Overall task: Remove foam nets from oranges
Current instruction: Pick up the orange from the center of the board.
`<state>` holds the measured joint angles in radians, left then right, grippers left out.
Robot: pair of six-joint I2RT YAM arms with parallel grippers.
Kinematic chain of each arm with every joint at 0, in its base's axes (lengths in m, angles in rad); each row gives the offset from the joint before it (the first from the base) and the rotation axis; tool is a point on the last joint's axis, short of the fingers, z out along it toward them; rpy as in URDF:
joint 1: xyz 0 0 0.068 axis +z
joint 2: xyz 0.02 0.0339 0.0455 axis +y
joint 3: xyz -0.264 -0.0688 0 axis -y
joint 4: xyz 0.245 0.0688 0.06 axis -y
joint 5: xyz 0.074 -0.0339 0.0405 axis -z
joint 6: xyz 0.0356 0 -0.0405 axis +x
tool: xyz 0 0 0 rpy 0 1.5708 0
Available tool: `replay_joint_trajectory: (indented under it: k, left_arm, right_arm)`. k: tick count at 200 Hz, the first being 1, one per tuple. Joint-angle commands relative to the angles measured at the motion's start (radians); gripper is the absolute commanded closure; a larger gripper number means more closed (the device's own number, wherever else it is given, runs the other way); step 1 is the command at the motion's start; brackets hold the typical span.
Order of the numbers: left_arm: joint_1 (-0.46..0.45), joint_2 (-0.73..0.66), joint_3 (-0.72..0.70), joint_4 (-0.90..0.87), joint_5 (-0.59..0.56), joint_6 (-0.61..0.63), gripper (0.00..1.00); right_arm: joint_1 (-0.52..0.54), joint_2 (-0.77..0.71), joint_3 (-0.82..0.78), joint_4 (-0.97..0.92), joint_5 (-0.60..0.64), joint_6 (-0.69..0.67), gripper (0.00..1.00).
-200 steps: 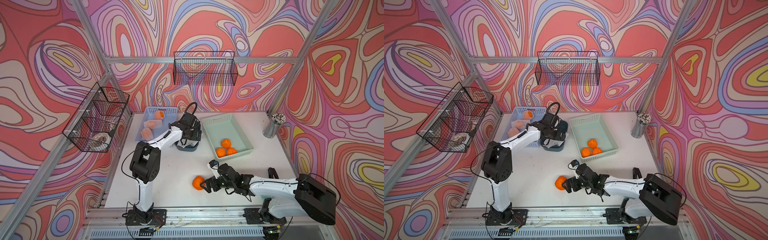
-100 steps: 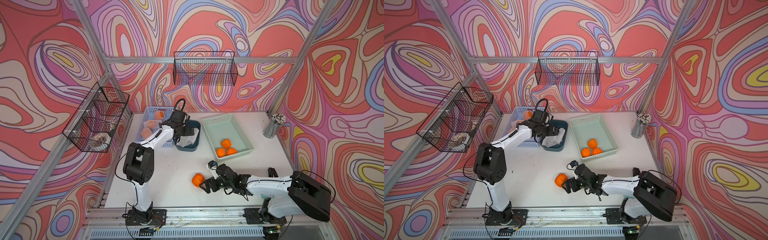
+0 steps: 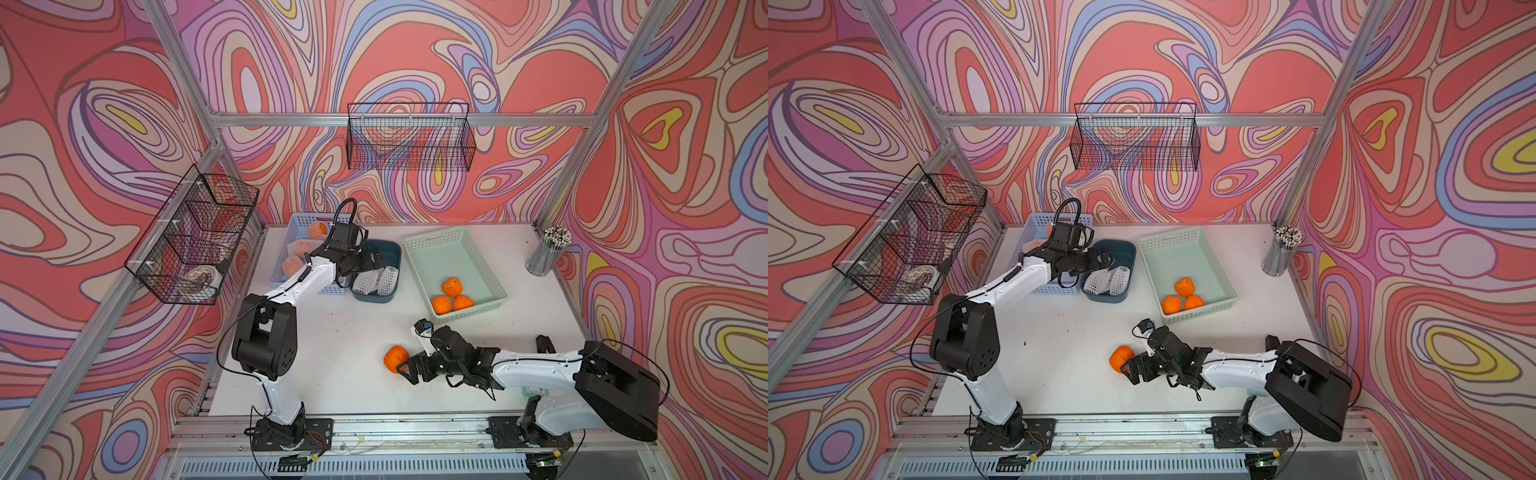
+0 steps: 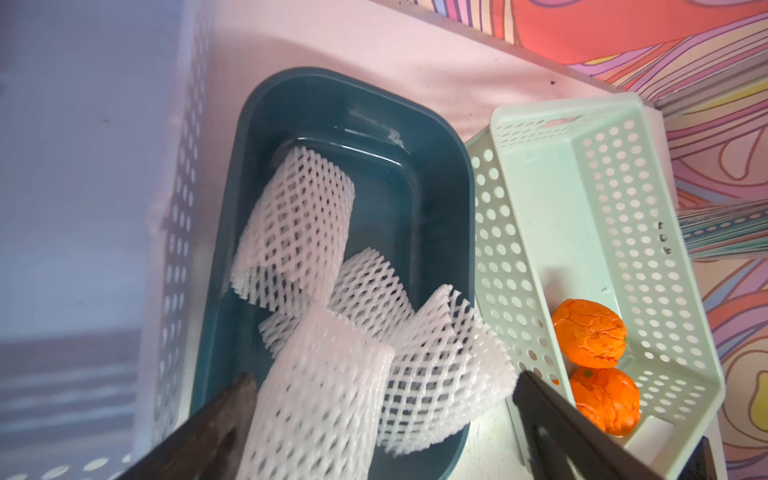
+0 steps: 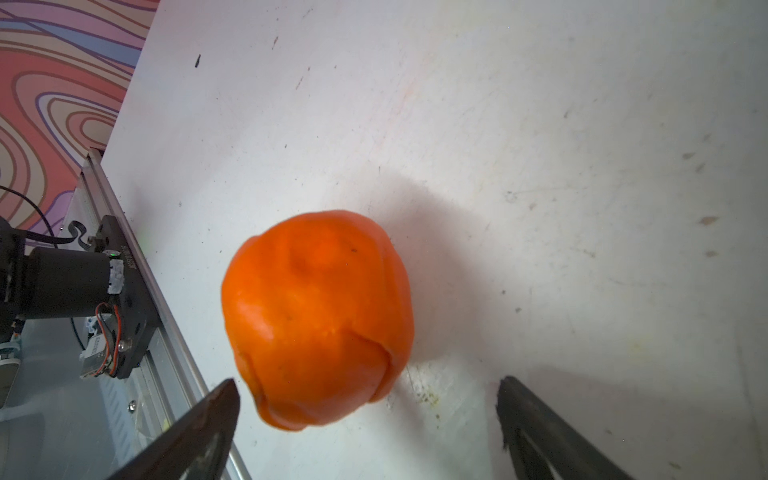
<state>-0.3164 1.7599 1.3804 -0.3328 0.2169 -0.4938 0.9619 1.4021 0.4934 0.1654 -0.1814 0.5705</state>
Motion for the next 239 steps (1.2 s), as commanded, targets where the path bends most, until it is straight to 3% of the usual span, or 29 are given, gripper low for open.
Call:
replay_joint_trajectory:
  k: [1,59,125,165,239]
  left_arm:
    - [0.007,-0.112,-0.013,0.053,-0.026,0.009,0.0]
    - [0.007,-0.39,-0.104,-0.015,-0.101,0.075,0.0]
    - [0.006,-0.737,-0.275,-0.166,-0.084,0.117,0.0]
    - [0.006,-0.935,-0.358,-0.278,-0.08,0.144,0.0]
    - [0.006,-1.161,-0.434,-0.461,-0.142,0.174,0.0]
  right_arm:
    - [0.005,0.027,0.039,0.011,-0.01,-0.002,0.02]
    - [0.006,0.103,0.096,0.023,-0.053,-0.013,0.02]
    - [0.014,0.184,0.145,0.029,-0.055,-0.015,0.06]
    - [0.019,0.214,0.171,0.017,-0.047,-0.013,0.12]
    - [0.024,0.177,0.18,-0.047,-0.005,-0.011,0.27]
